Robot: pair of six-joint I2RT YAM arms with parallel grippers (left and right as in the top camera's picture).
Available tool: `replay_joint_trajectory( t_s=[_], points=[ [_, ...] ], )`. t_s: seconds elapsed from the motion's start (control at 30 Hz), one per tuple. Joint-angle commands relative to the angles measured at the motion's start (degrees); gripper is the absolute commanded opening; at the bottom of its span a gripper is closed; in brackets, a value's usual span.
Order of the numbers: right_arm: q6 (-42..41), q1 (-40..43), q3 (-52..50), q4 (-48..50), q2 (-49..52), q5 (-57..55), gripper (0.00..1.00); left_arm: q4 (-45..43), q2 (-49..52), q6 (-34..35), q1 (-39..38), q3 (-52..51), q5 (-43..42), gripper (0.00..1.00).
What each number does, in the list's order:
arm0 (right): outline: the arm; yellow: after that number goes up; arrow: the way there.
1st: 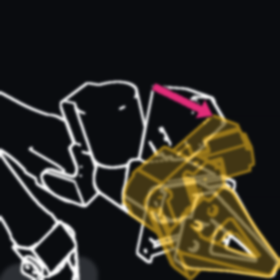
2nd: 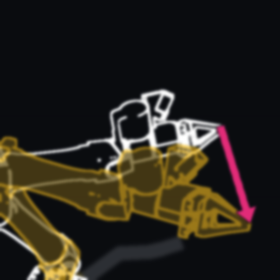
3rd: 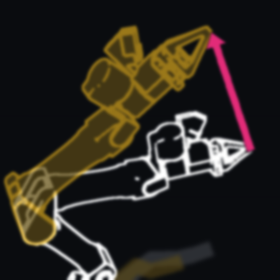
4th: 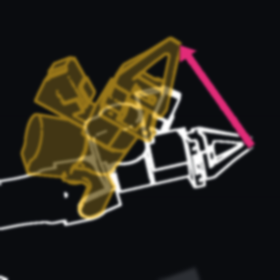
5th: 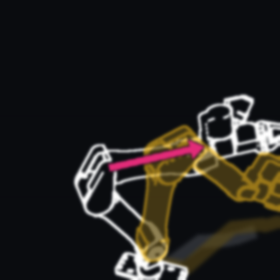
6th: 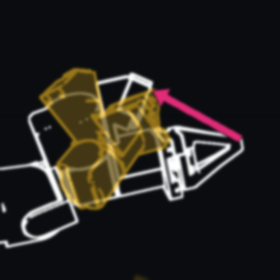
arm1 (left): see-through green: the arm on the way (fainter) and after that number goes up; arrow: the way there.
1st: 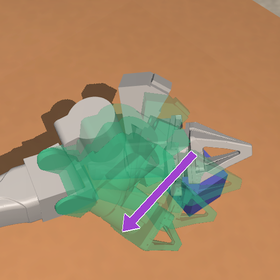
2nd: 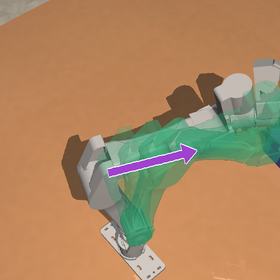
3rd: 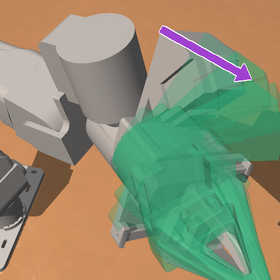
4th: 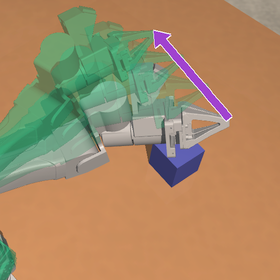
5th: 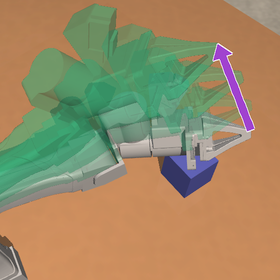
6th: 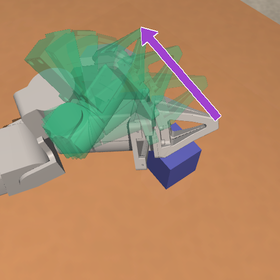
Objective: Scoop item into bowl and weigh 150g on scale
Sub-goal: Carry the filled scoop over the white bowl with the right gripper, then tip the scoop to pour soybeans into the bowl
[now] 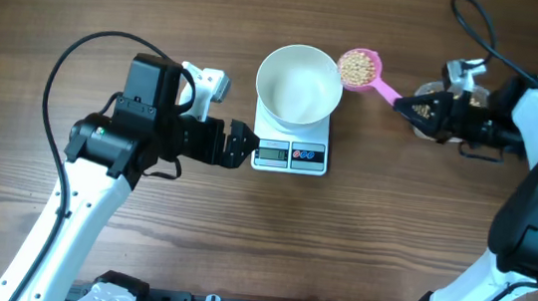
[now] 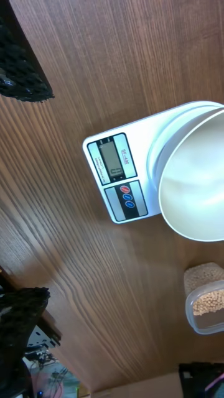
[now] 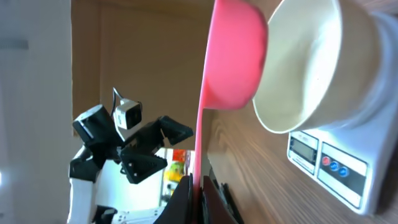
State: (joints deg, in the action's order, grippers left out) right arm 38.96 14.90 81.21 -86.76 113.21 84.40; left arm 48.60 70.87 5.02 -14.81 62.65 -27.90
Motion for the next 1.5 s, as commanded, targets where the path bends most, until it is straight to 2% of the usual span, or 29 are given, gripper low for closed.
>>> replay_joint_trajectory(
  t_s=[0.0,0.17,0.23,0.27,0.47,0.83,1.23,1.47],
  points=[
    [-9.86,-3.76,3.85,4.90,0.44,-0.48,0.05,0.04,-0.02,-0.09,0.42,1.16,0.35,1.00],
    [-31.56,-9.53,8.33,18.58,-1.27,-13.60,0.05,0.02,-0.02,-0.11,0.42,1.16,0.35,1.00],
    [-38.47,-12.55,9.03,24.17,-2.60,-20.85,0.05,0.04,-0.02,-0.09,0.42,1.16,0.35,1.00],
    [-39.15,-14.19,9.11,25.68,-2.97,-24.35,0.05,0.04,-0.02,-0.09,0.42,1.16,0.35,1.00],
    [-39.06,-20.28,9.14,32.00,-4.55,-31.36,0.05,0.04,-0.02,-0.09,0.42,1.16,0.35,1.00],
    [-35.06,-29.27,9.88,33.57,-12.20,-58.95,0.05,0.02,-0.02,-0.09,0.42,1.16,0.35,1.00],
    [-29.88,-34.23,9.97,33.59,-13.55,-72.54,0.05,0.02,-0.02,-0.11,0.42,1.16,0.35,1.00],
    [-27.39,-38.56,9.97,33.86,-16.55,-84.74,0.05,0.04,-0.02,-0.11,0.42,1.16,0.35,1.00]
  ],
)
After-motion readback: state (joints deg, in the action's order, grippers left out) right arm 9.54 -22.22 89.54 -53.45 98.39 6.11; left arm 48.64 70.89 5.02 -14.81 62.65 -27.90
